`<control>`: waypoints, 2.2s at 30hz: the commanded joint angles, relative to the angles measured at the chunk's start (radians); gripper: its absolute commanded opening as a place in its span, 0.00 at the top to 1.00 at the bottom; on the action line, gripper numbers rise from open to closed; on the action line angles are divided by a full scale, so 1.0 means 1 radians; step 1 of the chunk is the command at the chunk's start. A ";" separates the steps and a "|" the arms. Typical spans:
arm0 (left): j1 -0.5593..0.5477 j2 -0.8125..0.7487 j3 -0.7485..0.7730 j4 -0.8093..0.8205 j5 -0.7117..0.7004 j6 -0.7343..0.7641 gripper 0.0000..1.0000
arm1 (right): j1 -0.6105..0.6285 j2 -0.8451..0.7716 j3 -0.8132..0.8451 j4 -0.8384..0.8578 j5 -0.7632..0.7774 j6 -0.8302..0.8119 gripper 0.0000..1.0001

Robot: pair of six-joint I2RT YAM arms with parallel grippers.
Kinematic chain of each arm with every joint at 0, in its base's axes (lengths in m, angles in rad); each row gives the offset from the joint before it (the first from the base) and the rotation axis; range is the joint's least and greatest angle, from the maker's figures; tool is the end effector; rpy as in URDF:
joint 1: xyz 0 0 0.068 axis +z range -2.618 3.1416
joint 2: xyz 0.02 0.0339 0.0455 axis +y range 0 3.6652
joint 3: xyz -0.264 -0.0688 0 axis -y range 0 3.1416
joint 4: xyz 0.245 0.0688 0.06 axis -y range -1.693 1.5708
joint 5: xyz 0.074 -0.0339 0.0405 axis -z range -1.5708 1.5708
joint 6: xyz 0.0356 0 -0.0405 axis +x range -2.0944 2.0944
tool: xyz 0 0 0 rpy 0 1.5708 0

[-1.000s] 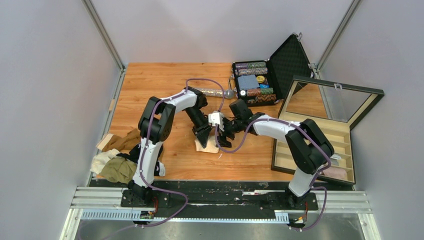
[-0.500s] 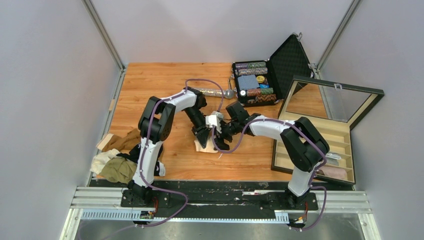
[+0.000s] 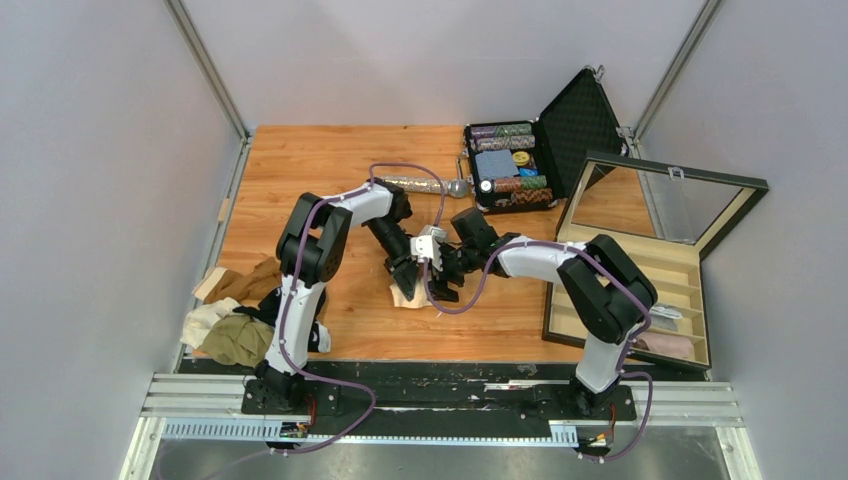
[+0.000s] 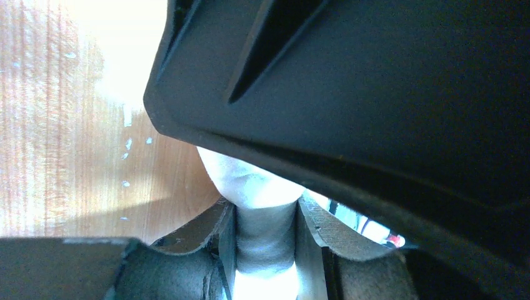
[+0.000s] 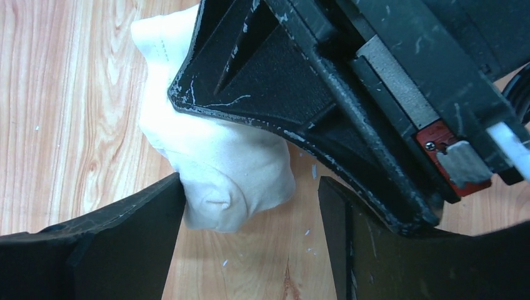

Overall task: Roll the underwear
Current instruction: Roll the underwear to the center of the board, then pick up the underwear from the center of the board.

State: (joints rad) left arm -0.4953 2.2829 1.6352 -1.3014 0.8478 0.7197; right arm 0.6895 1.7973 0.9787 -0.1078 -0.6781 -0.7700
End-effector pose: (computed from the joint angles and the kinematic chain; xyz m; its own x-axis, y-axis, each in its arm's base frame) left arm 0.3287 -0.2079 0.1227 -0.5682 0.8026 -0.1816 0.5922 0.2456 -0.7675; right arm 0.2571 0.2409 0.1515 0.1044 -0.6165 -0.7804 -0.9938 -0.0948 -0.0581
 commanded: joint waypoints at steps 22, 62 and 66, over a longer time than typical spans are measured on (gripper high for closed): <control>-0.027 0.022 -0.031 0.185 0.022 -0.065 1.00 | 0.087 0.033 0.058 0.152 -0.081 0.086 0.20; 0.020 0.055 -0.033 0.165 0.070 -0.068 1.00 | 0.036 -0.172 -0.008 -0.014 -0.067 -0.095 0.47; 0.020 0.055 -0.031 0.163 0.069 -0.068 1.00 | 0.035 -0.154 -0.019 -0.046 -0.053 -0.153 0.53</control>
State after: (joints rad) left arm -0.4652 2.3203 1.5959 -1.2491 0.9970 0.6003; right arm 0.7265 1.6505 0.9432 -0.1020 -0.7357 -0.8829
